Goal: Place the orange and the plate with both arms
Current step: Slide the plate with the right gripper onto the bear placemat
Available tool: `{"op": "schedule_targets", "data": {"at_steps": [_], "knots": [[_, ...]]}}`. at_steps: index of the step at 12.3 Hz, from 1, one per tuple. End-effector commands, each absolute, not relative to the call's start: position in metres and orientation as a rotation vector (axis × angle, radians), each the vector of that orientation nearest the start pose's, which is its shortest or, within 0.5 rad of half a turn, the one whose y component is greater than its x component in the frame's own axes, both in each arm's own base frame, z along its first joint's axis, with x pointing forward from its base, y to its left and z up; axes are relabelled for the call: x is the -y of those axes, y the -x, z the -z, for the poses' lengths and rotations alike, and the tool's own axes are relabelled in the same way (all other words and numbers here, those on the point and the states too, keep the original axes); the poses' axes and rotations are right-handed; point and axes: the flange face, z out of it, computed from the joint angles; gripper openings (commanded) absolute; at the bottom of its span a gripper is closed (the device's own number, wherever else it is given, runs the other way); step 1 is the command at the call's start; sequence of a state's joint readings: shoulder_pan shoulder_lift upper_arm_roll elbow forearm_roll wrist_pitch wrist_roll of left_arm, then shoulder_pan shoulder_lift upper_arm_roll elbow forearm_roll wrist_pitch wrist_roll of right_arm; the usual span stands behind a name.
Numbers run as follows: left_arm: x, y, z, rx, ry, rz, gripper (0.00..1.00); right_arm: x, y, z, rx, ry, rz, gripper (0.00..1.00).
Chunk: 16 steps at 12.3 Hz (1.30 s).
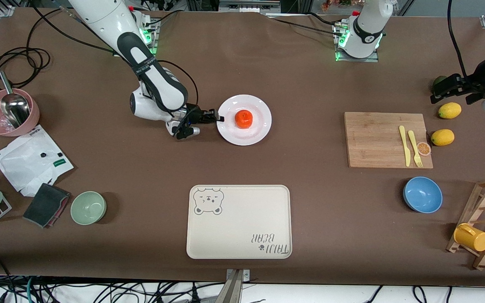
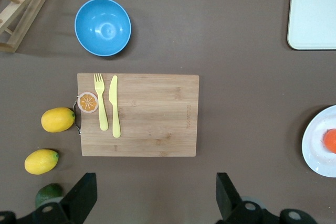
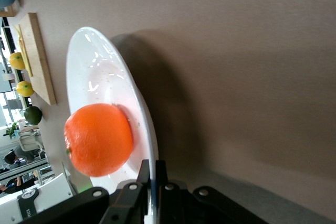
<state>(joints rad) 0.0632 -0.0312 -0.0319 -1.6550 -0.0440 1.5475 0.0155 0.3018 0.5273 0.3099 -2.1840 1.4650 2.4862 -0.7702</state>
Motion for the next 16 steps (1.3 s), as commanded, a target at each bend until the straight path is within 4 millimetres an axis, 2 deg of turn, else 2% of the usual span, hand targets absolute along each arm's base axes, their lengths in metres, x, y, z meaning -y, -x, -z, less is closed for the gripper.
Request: {"op": "schedule_targets", "data": {"at_steps": [1,2,5,11,12,14,16], "knots": [[-0.004,-0.544,-0.605,-0.014,3.204,-0.103,1.0,-0.306,-0.434,-0.138,-0.019,2.283,-0.169,0.0],[-0.004,-0.544,-0.605,-0.014,3.204,-0.103,1.0,-0.306,-0.438,-0.14,-0.027,2.28,-0.163,0.0],[-0.003,-0.544,-0.605,-0.016,3.204,-0.103,1.0,-0.305,-0.469,-0.158,-0.122,2.26,-0.124,0.0],[-0.003,-0.544,-0.605,-0.016,3.204,-0.103,1.0,-0.309,-0.56,-0.222,-0.28,2.125,-0.037,0.0],[-0.003,-0.544,-0.606,-0.016,3.204,-0.101,1.0,-0.314,-0.578,-0.224,-0.279,2.113,-0.024,0.0],[-0.002,-0.544,-0.605,-0.019,3.203,-0.103,1.0,-0.318,-0.616,-0.208,-0.304,2.109,-0.01,0.0],[-0.003,-0.544,-0.605,-0.016,3.204,-0.103,1.0,-0.328,-0.654,-0.203,-0.355,2.092,-0.012,0.0]]}}
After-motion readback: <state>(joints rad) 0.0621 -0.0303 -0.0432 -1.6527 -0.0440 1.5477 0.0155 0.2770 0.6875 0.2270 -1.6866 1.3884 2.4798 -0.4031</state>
